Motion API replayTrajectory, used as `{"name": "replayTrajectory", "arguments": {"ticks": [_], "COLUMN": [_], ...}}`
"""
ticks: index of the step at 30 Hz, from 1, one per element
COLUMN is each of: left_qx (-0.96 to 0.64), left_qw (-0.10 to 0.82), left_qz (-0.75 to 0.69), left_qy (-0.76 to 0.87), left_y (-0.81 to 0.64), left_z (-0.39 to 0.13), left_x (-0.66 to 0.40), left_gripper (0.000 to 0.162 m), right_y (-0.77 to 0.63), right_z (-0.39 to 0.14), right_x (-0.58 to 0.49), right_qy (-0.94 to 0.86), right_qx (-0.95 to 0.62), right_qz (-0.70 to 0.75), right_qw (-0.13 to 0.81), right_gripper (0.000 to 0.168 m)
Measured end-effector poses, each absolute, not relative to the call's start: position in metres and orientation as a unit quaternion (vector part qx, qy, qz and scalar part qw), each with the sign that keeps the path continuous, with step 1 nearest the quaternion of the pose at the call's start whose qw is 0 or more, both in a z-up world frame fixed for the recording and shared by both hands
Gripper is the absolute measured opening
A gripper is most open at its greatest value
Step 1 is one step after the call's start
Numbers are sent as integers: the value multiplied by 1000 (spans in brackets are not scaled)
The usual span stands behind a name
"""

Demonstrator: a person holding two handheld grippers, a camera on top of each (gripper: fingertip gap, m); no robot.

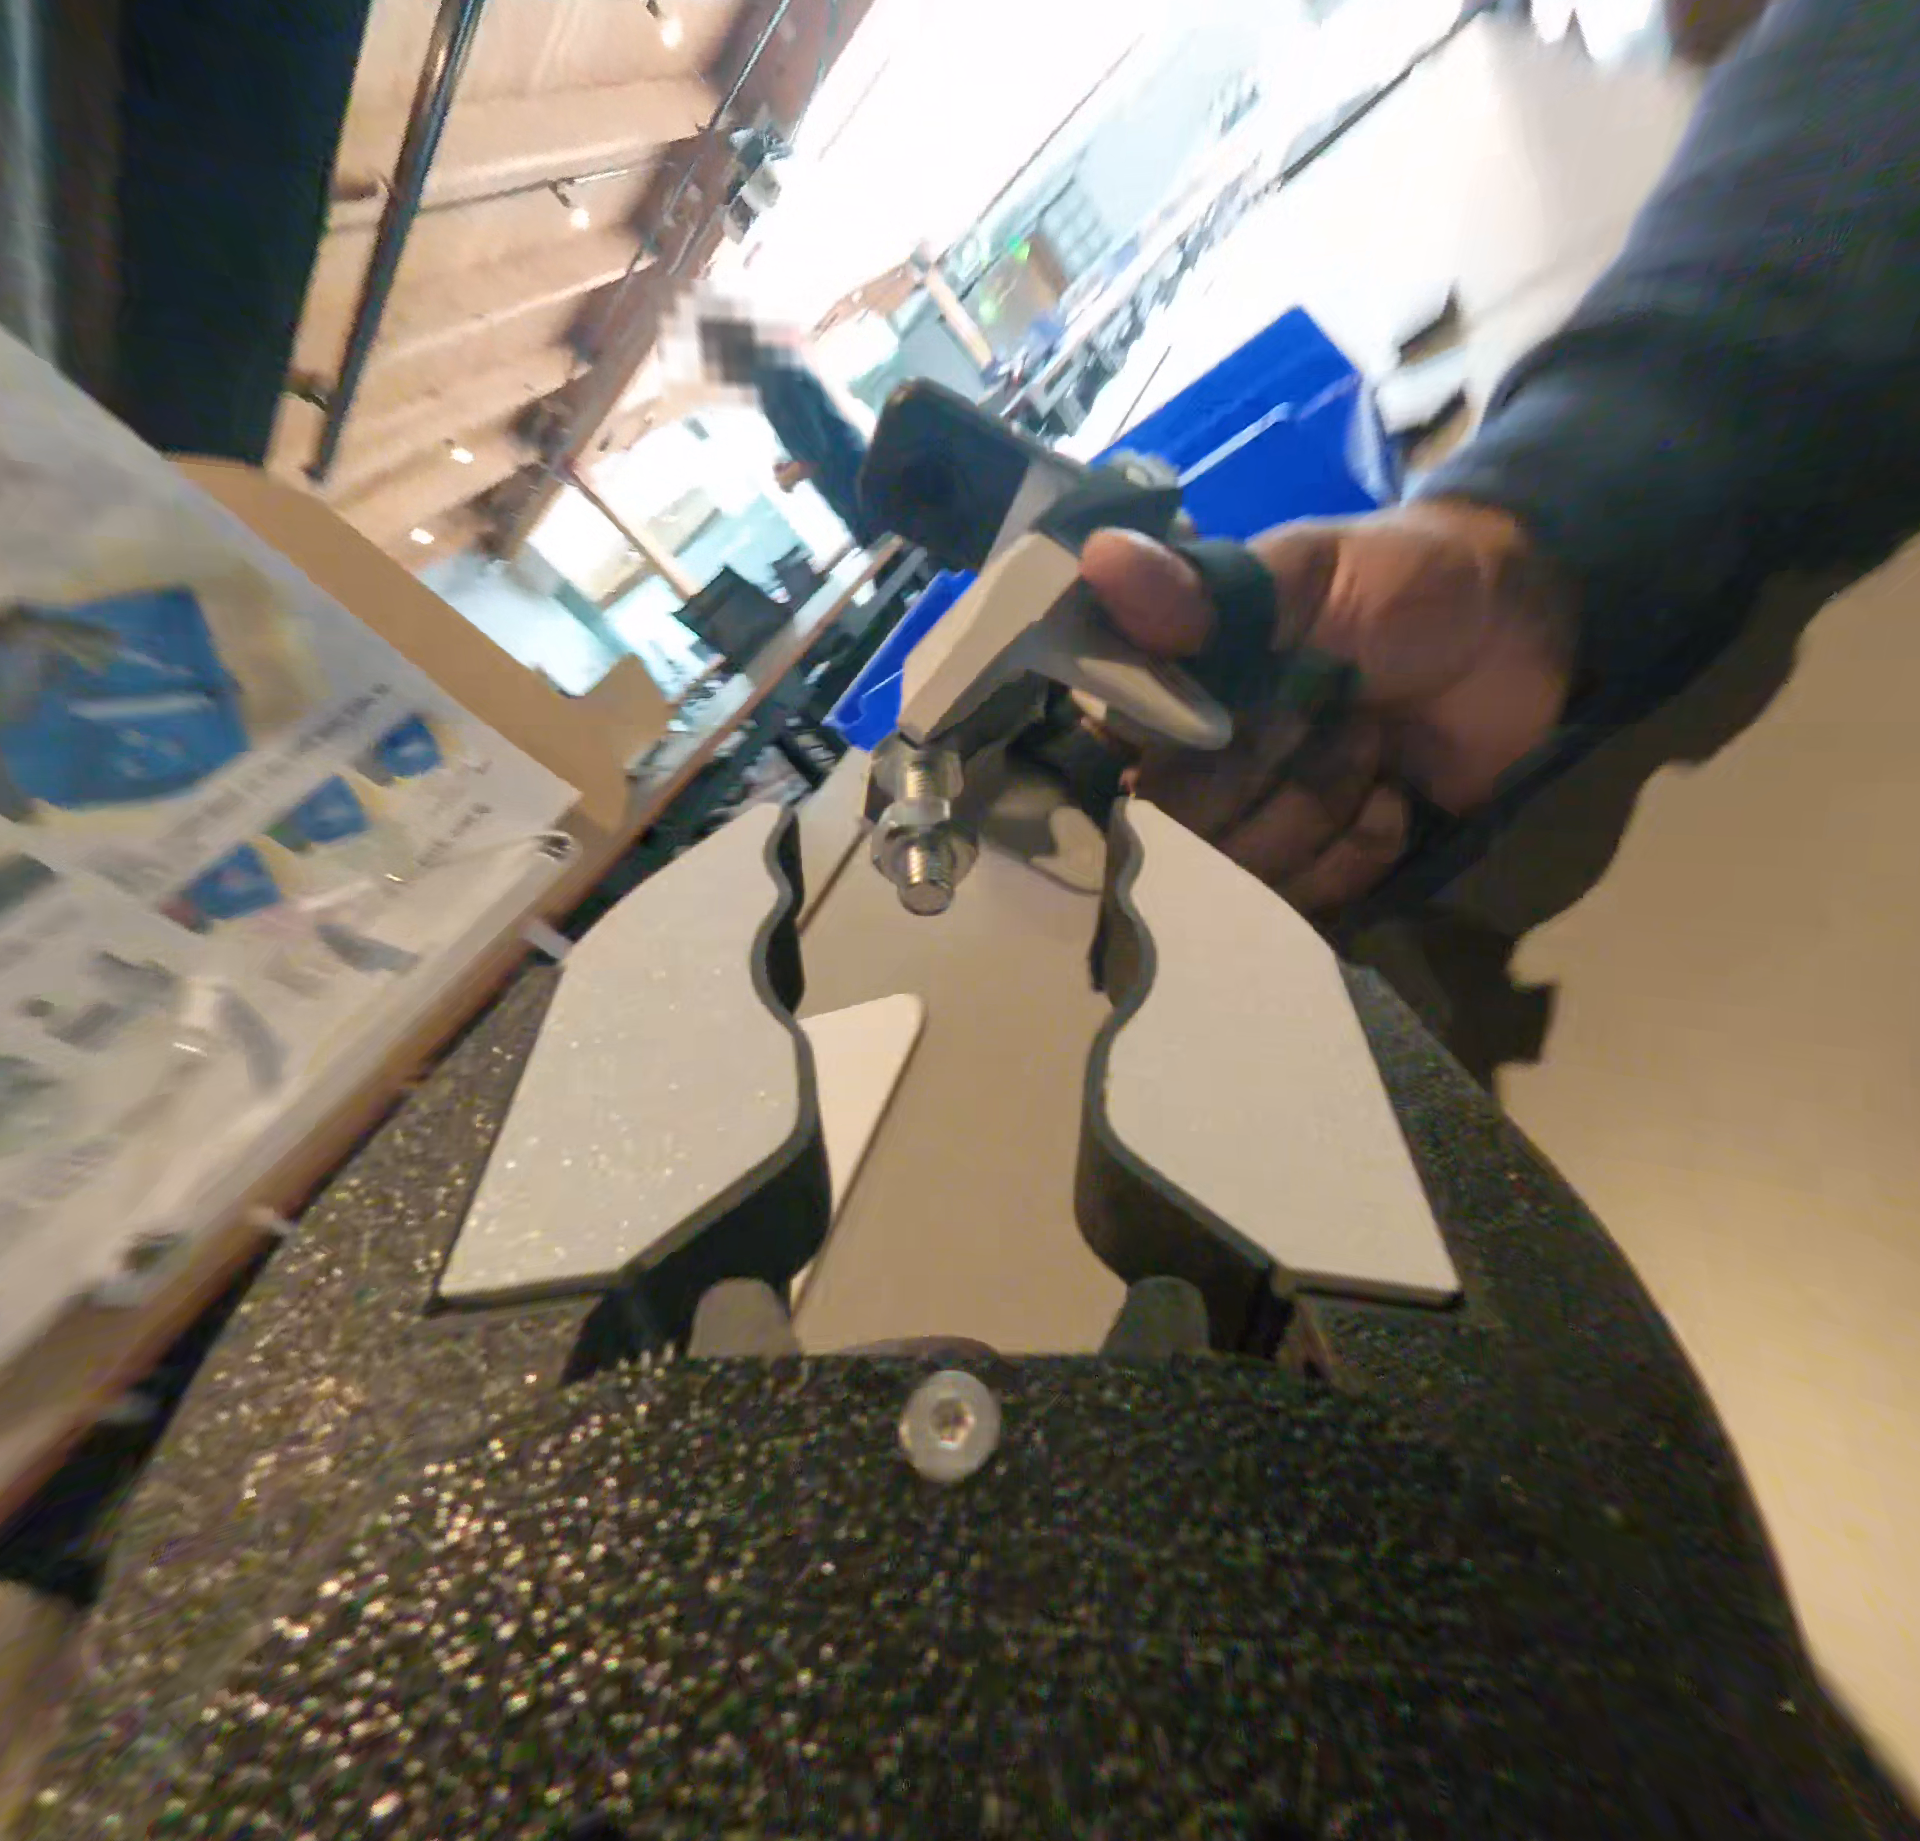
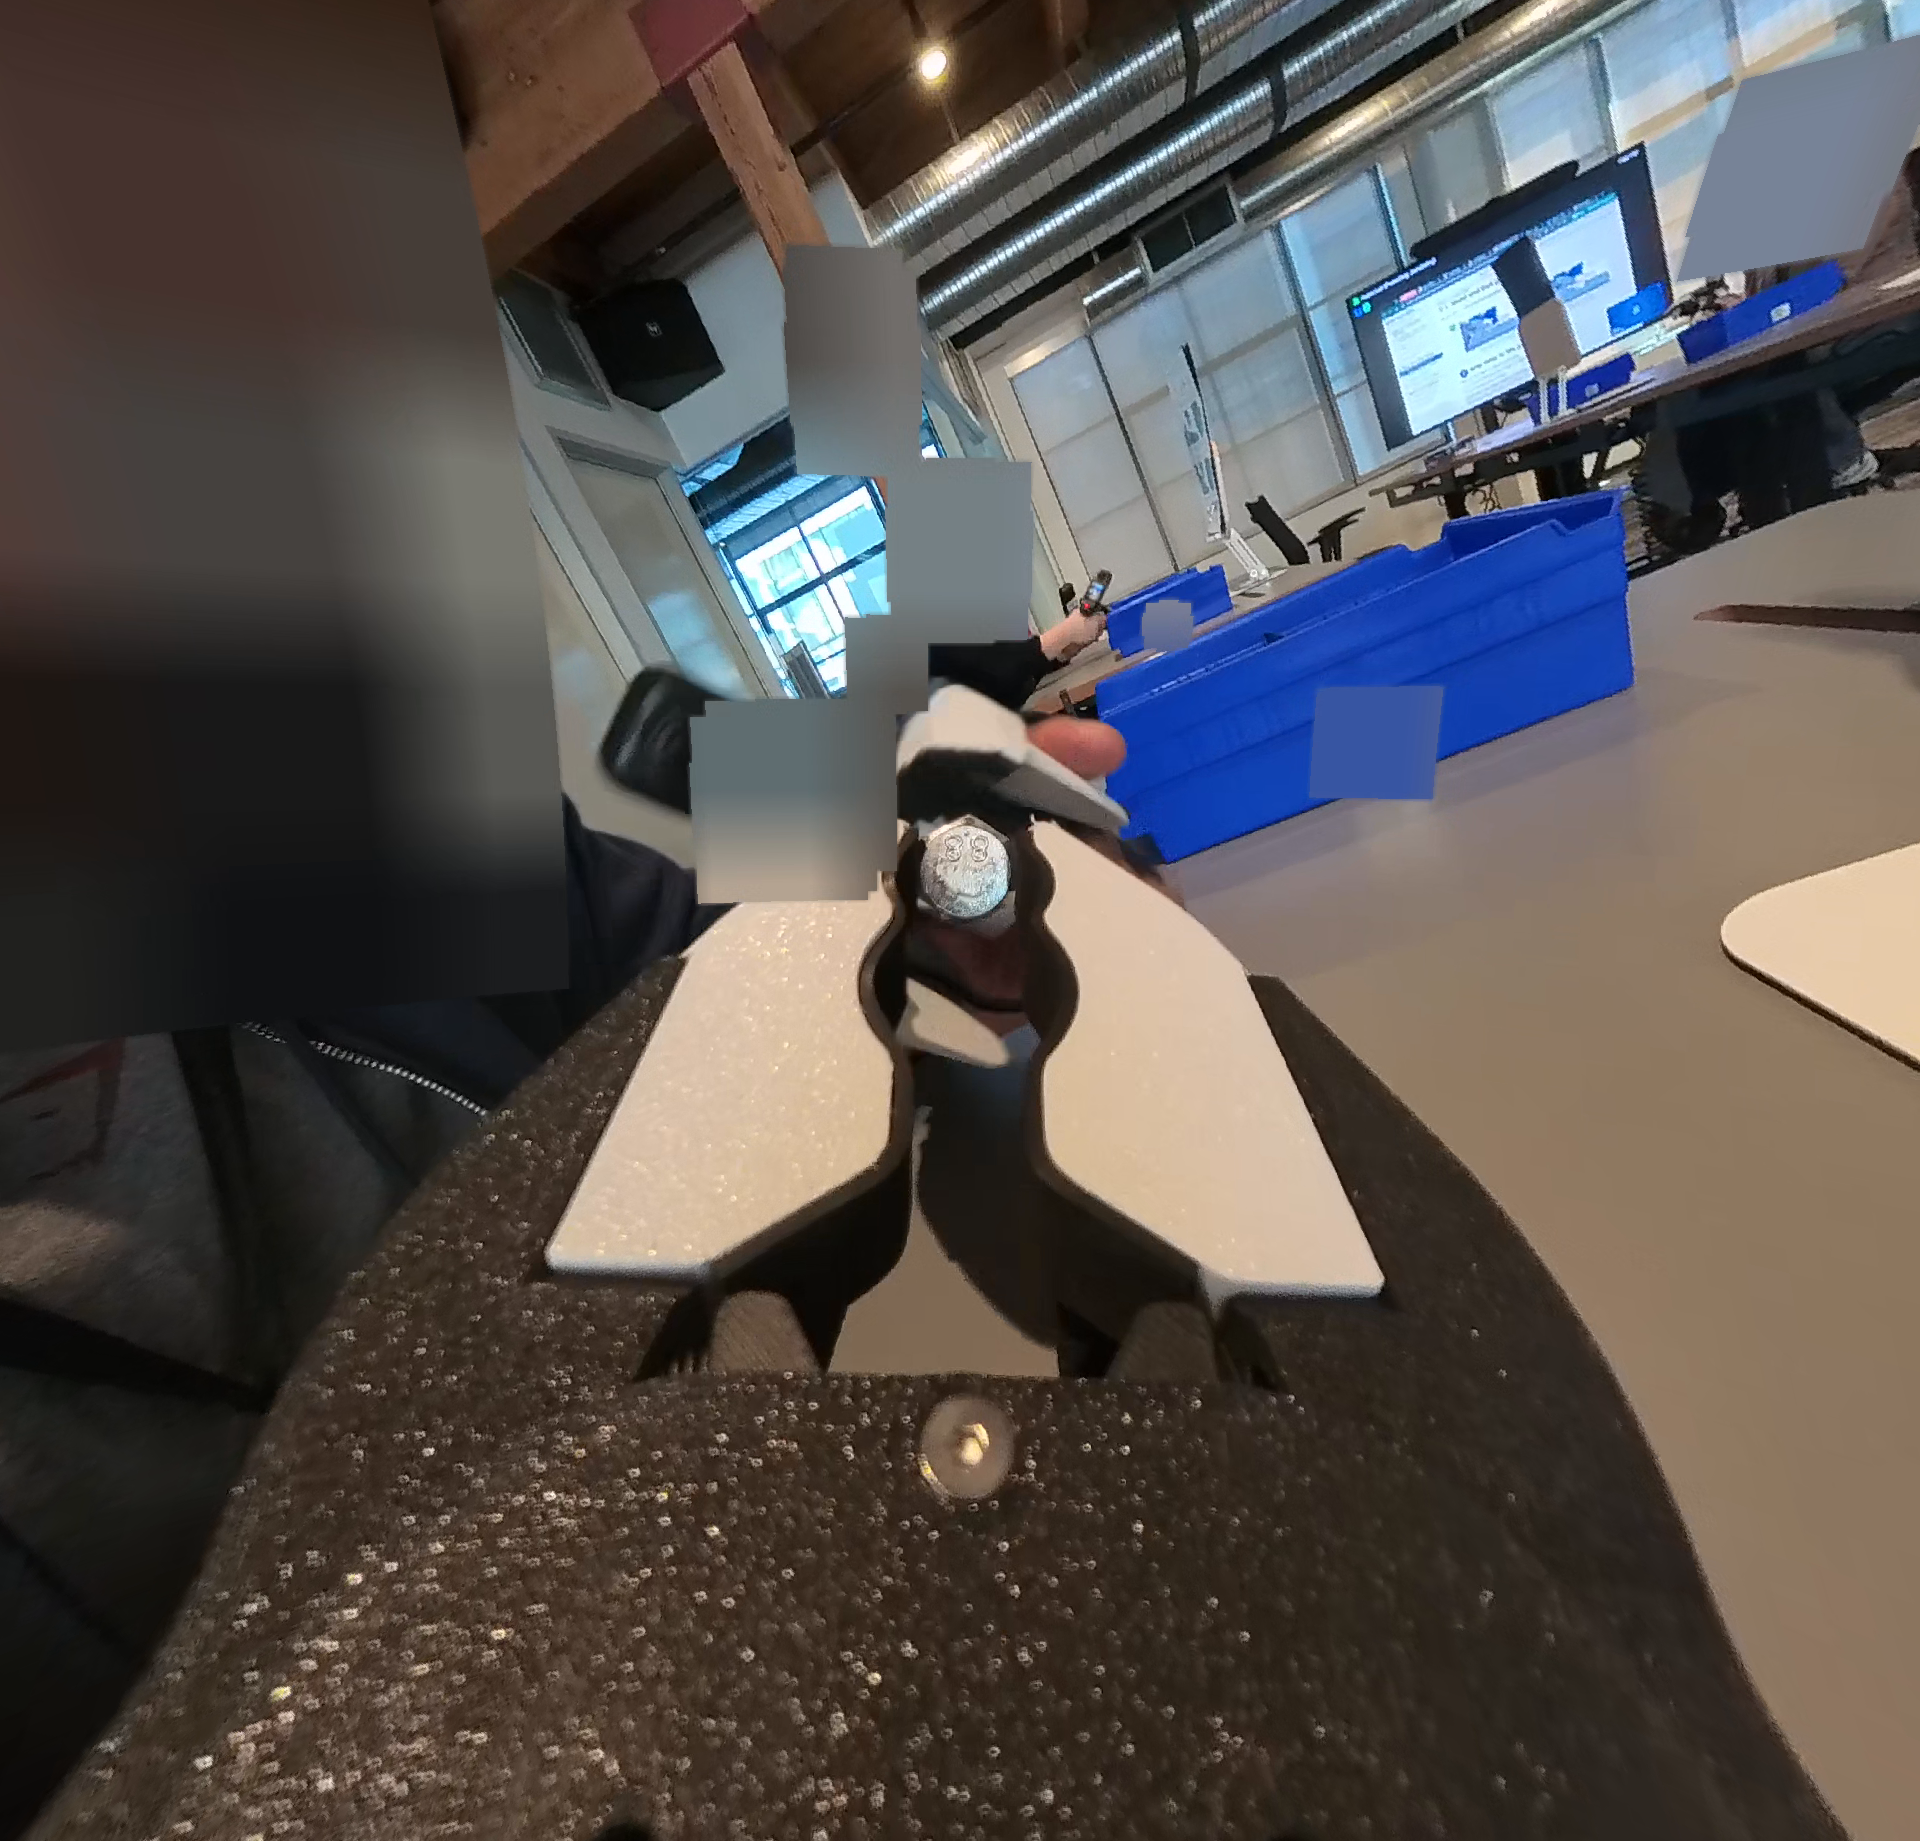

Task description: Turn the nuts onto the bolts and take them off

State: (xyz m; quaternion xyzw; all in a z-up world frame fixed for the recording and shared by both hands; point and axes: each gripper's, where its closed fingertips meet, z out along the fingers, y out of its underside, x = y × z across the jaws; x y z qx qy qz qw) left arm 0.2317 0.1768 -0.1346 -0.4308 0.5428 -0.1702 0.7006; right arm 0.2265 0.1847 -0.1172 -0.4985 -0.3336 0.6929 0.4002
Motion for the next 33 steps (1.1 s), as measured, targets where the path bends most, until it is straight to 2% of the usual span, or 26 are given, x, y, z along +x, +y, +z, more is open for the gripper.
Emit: {"name": "replayTrajectory", "arguments": {"ticks": [9, 12, 13, 18, 22, 24, 26, 27, 31, 33], "left_qx": [-534, -536, -539, -509, -412, -368, -366, -373, -437, -474], "left_qw": [614, 588, 581, 636, 721, 736, 738, 741, 718, 694], "left_qz": [-392, -441, -446, -341, -76, 21, 3, -35, -202, -265], "left_qy": [430, 414, 415, 469, 552, 568, 567, 557, 503, 472], "left_y": [185, 182, 181, 180, 182, 184, 181, 179, 179, 183], "left_z": [-133, -132, -133, -133, -133, -133, -133, -130, -121, -121], "left_x": [231, 231, 232, 230, 228, 229, 231, 231, 229, 228], "left_gripper": [36, 18, 17, 17, 17, 17, 26, 35, 50, 49], "right_y": [184, 185, 185, 183, 182, 183, 184, 183, 184, 185], "right_z": [-117, -118, -118, -119, -119, -119, -118, -118, -116, -116], "right_x": [227, 226, 226, 225, 224, 225, 225, 225, 227, 227], "right_qy": [-336, -337, -337, -340, -339, -335, -333, -333, -332, -332], "right_qx": [-496, -499, -499, -498, -497, -497, -497, -496, -495, -495], "right_qz": [692, 689, 688, 690, 693, 695, 696, 696, 695, 695], "right_qw": [403, 404, 404, 400, 397, 398, 398, 398, 402, 403], "right_gripper": [17, 17, 17, 17, 17, 17, 17, 17, 17, 17]}}
